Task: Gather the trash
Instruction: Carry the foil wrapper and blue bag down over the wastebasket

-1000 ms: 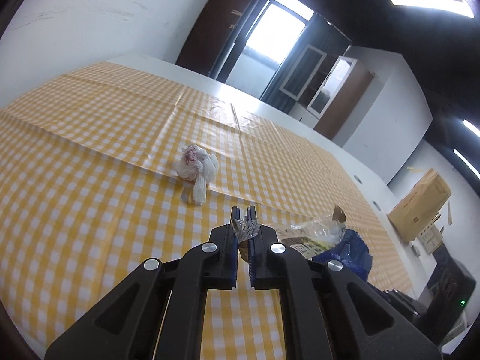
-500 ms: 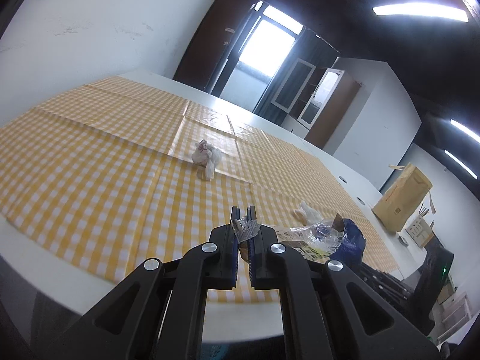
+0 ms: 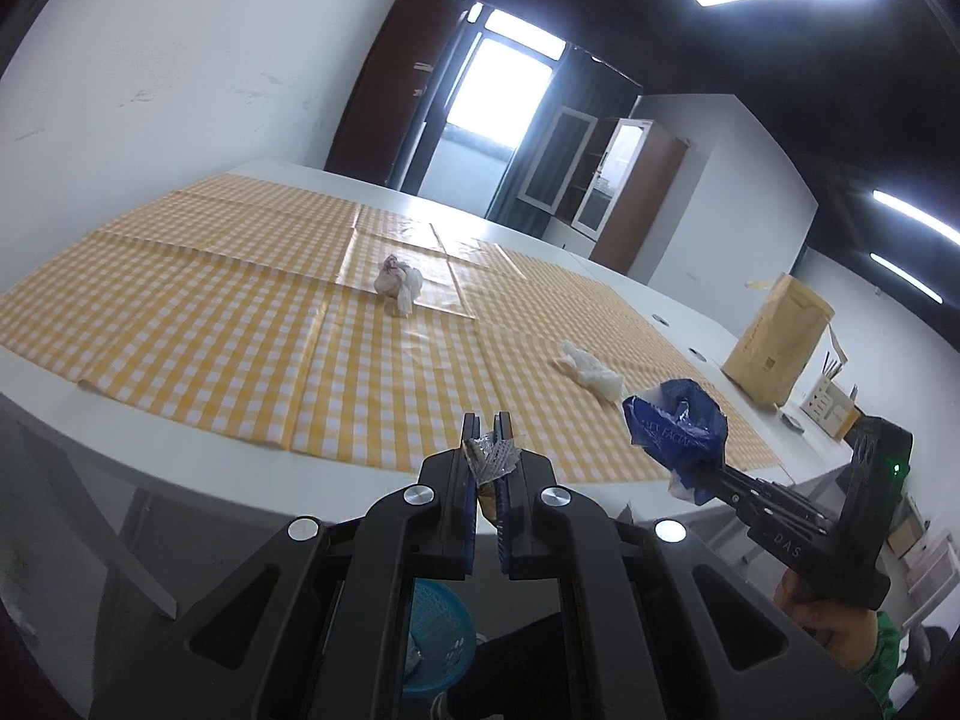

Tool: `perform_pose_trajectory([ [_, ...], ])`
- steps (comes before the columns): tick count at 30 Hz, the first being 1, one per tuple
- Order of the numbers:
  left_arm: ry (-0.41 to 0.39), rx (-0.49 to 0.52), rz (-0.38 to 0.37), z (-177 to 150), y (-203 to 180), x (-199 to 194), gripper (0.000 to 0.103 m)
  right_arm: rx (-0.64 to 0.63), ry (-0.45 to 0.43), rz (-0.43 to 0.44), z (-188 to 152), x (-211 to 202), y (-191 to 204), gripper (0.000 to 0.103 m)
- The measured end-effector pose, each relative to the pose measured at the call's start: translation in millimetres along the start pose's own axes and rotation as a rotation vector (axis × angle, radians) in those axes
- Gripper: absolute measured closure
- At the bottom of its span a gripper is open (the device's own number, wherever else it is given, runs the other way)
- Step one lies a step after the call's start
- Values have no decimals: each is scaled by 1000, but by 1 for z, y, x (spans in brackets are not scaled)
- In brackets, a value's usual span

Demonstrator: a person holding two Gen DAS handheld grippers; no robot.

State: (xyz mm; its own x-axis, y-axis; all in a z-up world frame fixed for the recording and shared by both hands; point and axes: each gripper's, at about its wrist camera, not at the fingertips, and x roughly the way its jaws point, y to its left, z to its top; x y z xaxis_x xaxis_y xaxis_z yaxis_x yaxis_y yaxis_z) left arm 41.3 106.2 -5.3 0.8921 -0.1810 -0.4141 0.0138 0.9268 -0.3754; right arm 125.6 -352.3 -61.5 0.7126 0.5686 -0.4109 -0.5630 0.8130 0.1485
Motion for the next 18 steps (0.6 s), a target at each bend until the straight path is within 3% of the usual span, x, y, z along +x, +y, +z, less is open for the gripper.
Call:
perform_pose_trajectory([
  [18,52,69,30,-33,-8,-24,99,-15,70,51,-49,-18,12,84],
])
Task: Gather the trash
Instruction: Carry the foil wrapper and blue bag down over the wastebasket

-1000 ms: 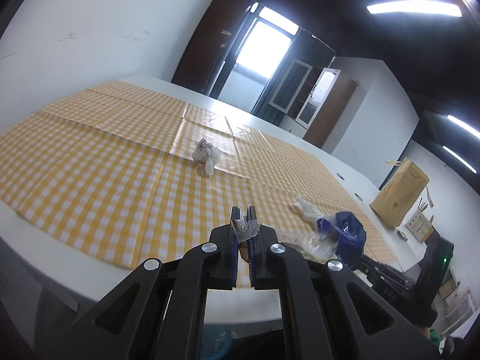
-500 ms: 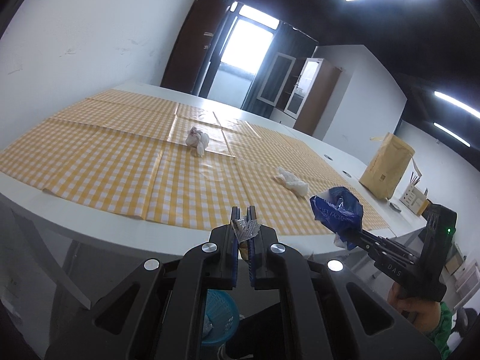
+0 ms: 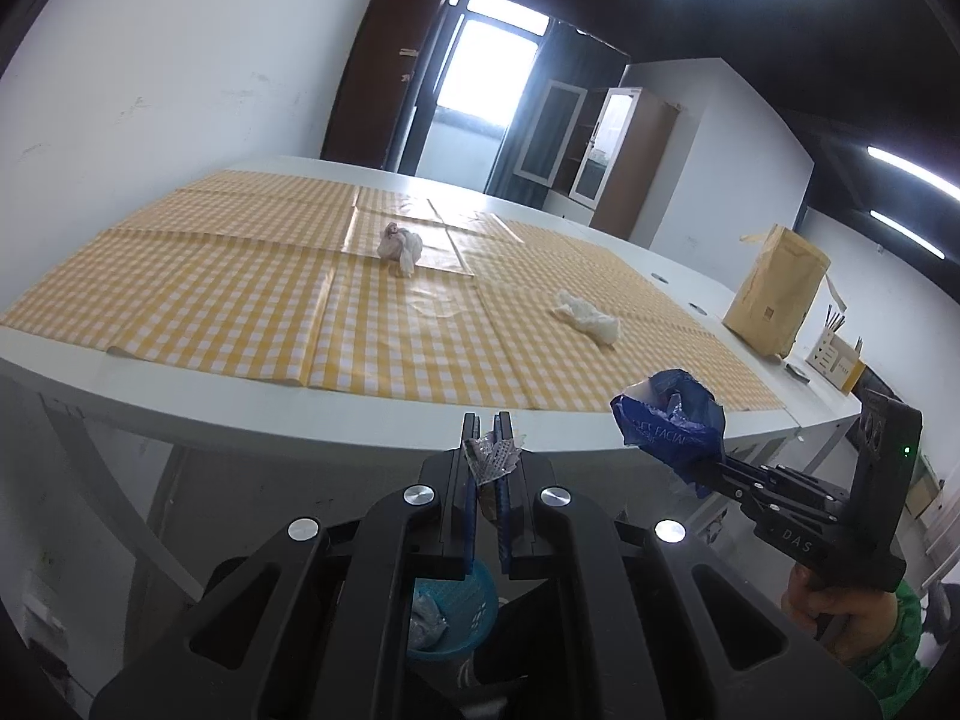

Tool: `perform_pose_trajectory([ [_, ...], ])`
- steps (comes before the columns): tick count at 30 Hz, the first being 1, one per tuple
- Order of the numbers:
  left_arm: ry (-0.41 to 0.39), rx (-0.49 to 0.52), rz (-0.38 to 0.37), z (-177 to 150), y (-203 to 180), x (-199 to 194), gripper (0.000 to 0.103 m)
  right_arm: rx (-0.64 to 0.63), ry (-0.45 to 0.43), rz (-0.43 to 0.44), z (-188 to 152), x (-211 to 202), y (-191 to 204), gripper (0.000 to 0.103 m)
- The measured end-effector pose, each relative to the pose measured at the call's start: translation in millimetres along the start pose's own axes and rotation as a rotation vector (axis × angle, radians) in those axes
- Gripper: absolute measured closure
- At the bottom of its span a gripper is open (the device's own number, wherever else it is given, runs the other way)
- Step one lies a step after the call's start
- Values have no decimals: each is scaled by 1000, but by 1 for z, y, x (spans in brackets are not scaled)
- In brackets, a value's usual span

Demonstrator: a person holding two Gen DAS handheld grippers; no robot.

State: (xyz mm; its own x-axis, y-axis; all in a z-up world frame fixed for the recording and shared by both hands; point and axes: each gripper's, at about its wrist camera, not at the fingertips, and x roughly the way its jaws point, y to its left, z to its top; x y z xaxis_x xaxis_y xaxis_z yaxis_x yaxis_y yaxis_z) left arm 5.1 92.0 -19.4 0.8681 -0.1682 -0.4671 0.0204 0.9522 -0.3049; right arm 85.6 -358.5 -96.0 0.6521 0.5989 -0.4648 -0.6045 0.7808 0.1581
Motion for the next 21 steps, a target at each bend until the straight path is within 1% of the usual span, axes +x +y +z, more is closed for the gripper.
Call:
perform_pose_trajectory([
  [3,0,19,29,-7,1,-2,99,-11,40,12,-15,3,9,84],
  [6,23,15,31,-15,3,0,99,-16,72,29,-32,6,16,84],
  [10,53,52,68,-32,2,8,99,-31,111,28,-49,9,19,84],
  [12,84,75,80,-44,2,18,99,-29,136,24,-57,14,17,84],
  [16,152,63,86,-63,11,42,99,-16,186,27,-73,29,12,84],
  [21,208,76,107,-81,18,69,99,-2,251,30,-93,58,6,84],
])
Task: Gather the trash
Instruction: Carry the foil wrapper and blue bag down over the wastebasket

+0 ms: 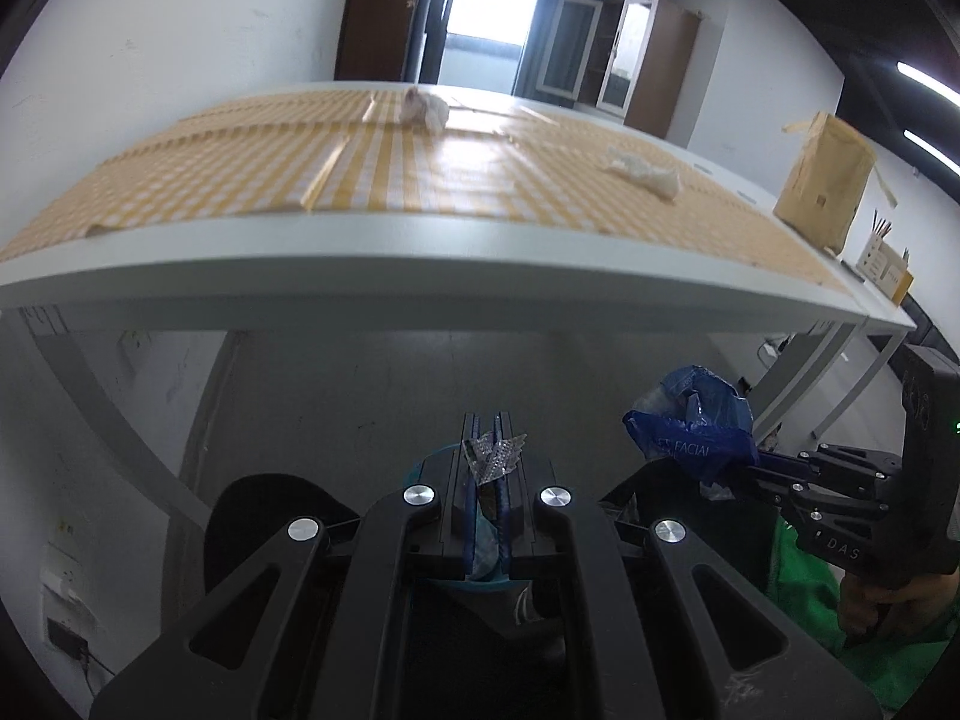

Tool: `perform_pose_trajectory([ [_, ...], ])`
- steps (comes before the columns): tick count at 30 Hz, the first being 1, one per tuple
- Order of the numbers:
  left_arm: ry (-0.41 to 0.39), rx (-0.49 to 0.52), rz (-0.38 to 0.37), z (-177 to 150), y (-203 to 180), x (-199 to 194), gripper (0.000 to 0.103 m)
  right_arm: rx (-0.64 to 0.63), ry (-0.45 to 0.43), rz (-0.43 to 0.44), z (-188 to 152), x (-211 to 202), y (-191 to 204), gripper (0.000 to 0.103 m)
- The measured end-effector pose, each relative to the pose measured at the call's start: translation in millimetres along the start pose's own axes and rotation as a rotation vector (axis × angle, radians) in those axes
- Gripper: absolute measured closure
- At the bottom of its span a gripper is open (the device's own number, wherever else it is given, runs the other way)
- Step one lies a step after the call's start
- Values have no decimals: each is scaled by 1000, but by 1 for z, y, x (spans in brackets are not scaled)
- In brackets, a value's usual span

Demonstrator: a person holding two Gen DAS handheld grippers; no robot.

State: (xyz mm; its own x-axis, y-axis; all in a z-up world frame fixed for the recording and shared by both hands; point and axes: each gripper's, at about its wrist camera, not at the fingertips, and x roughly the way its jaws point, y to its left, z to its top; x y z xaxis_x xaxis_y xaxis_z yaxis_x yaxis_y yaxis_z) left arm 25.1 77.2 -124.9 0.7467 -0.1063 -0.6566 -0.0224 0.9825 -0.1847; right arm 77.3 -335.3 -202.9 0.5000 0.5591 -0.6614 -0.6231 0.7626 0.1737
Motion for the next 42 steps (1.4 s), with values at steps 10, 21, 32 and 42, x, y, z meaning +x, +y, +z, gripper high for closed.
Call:
perform_pose_trajectory([
  [10,123,-25,28,-26,18,62,99,33,131,-1,-21,62,-13,84],
  [21,316,-51,56,-37,27,157,99,64,273,-15,-11,142,-16,84],
  [32,453,-64,62,-47,19,221,99,163,394,17,-10,200,-25,84],
  [42,570,-163,64,-46,36,276,99,224,524,8,-10,254,-38,84],
])
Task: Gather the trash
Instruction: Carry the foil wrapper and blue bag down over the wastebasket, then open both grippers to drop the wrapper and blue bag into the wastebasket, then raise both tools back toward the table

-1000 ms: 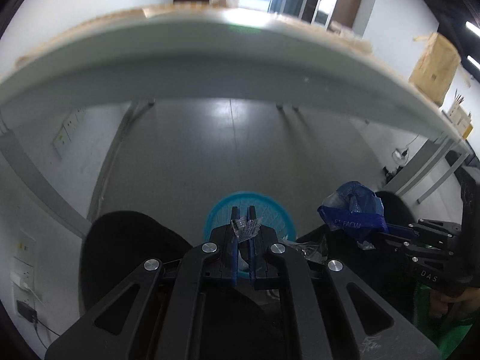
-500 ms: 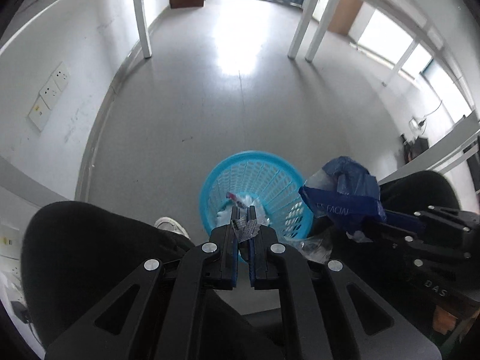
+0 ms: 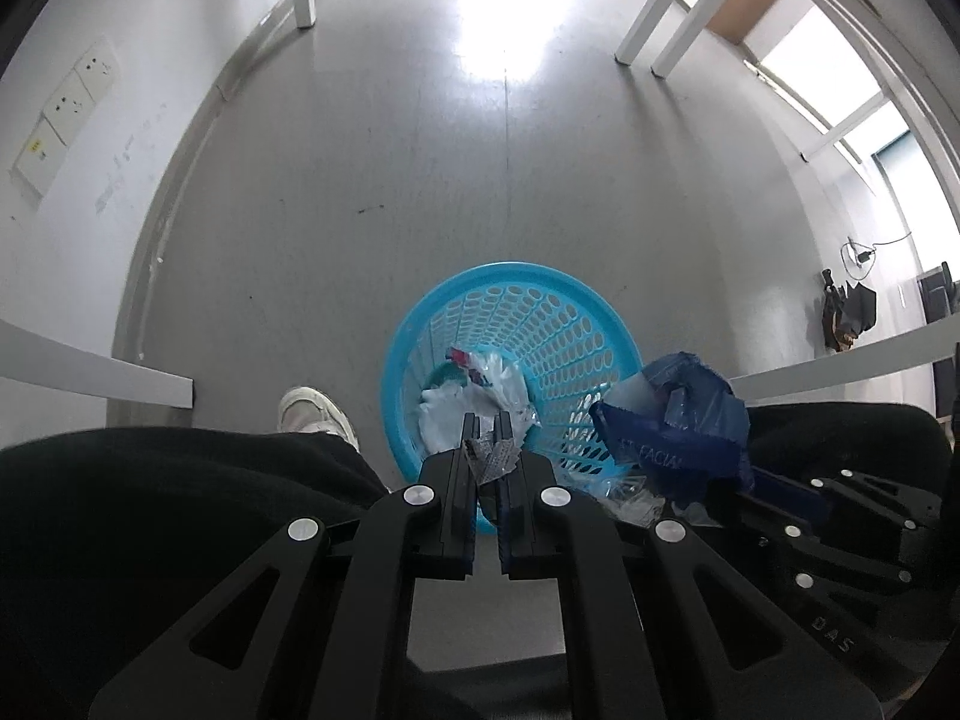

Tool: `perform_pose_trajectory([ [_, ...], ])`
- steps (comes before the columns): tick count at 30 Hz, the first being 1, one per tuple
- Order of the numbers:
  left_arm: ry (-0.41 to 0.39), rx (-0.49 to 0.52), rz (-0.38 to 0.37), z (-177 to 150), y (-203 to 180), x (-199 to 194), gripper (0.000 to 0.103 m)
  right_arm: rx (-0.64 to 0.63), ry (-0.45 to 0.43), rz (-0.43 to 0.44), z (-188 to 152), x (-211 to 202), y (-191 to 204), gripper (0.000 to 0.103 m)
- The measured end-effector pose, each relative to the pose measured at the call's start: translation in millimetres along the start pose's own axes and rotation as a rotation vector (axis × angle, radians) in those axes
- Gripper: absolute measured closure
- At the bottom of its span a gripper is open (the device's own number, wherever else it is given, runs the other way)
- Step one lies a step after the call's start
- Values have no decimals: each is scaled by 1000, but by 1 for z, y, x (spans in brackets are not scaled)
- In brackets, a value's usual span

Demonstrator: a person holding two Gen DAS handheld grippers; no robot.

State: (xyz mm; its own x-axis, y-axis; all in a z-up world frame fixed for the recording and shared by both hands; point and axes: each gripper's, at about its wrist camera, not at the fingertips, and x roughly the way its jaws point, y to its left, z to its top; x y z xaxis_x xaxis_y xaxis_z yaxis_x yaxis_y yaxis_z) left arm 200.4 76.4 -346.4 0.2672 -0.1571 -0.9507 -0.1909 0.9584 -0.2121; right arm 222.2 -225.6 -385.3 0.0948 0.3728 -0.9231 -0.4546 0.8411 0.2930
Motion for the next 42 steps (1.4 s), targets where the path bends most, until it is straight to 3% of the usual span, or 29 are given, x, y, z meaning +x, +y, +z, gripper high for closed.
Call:
perform_pose_trajectory([
  [10,87,9,15,23,-5,45,99,34,99,-26,39,51,-13,83],
  [15,107,-12,9,34,-2,59,99,101,148,4,46,71,-29,83],
  [21,114,19,104,44,-5,75,99,117,167,-23,56,87,-35,83],
  [25,116,26,112,46,-7,77,98,130,159,-24,57,87,-37,79],
  [28,94,7,112,48,-2,73,86,133,145,-23,56,86,-38,66],
  [30,78,-2,109,49,0,69,70,129,143,-25,54,86,-37,65],
  [42,78,-50,103,42,8,63,65,104,102,-64,46,69,-30,60],
])
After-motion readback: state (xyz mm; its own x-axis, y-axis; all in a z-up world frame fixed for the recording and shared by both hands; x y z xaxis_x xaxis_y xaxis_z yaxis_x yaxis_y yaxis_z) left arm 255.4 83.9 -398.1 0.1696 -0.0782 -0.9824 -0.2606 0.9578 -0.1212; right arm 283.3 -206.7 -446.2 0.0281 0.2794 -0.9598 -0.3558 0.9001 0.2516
